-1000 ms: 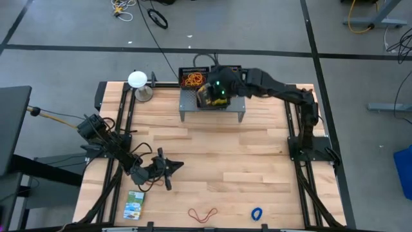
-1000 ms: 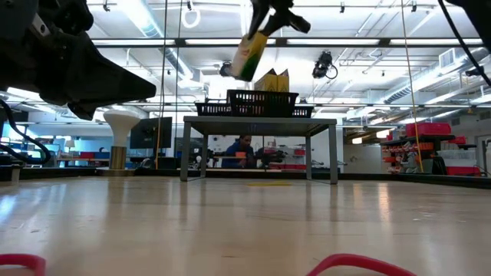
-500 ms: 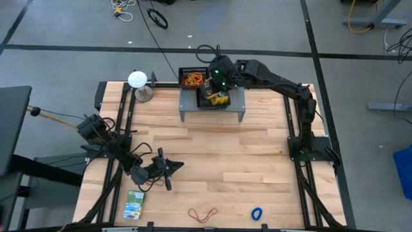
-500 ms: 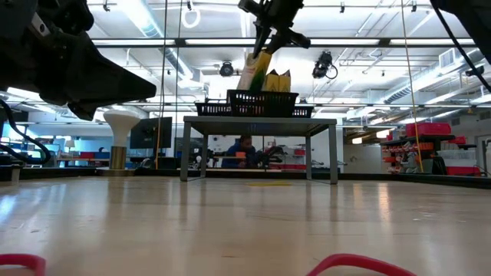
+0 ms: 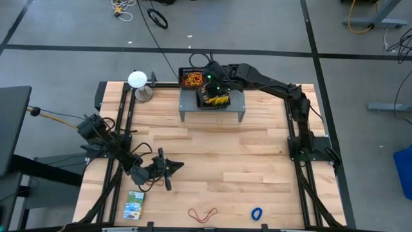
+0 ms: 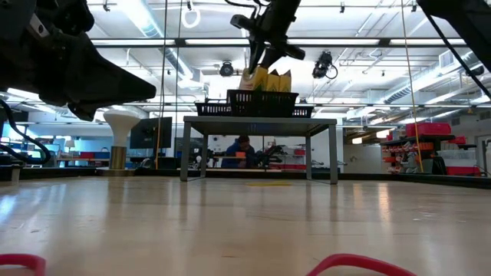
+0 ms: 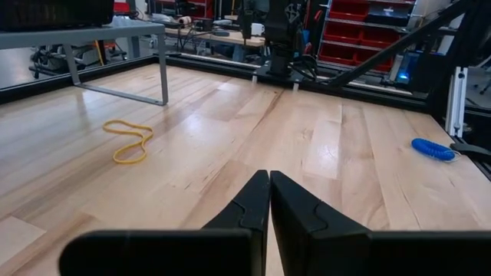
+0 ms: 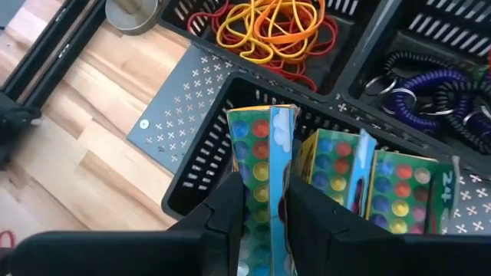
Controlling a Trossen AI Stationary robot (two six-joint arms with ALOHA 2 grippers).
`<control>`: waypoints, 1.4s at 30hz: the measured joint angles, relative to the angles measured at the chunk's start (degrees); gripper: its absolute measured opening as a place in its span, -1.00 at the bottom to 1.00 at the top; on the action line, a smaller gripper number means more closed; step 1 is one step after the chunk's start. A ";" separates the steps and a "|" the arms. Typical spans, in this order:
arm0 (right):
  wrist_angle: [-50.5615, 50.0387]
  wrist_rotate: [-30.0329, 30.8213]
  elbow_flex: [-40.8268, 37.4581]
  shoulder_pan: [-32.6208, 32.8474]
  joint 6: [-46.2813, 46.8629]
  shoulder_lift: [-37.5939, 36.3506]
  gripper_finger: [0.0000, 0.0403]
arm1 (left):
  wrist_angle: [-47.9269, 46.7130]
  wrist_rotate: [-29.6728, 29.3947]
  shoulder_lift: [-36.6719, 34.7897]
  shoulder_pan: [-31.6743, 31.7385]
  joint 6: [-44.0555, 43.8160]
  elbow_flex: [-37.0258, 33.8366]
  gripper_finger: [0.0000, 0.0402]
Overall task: Pick & Place Office Desk Supplies
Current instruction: Put the crayon box into the bottom black basket on the shelf, then adjust the crayon boxes in the bottom basket on the shelf
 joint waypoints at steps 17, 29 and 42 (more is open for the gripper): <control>1.54 0.75 0.00 0.00 -2.95 -0.02 -0.37 | 0.05 4.49 0.00 0.00 -0.85 0.00 -0.90; 2.32 0.72 0.00 0.00 -7.22 -0.48 -0.16 | 0.43 5.57 0.00 0.56 -1.75 0.01 -0.90; -4.28 11.28 -7.37 2.82 -23.56 -14.55 -0.93 | -2.50 3.19 -21.89 11.98 23.22 0.29 -0.98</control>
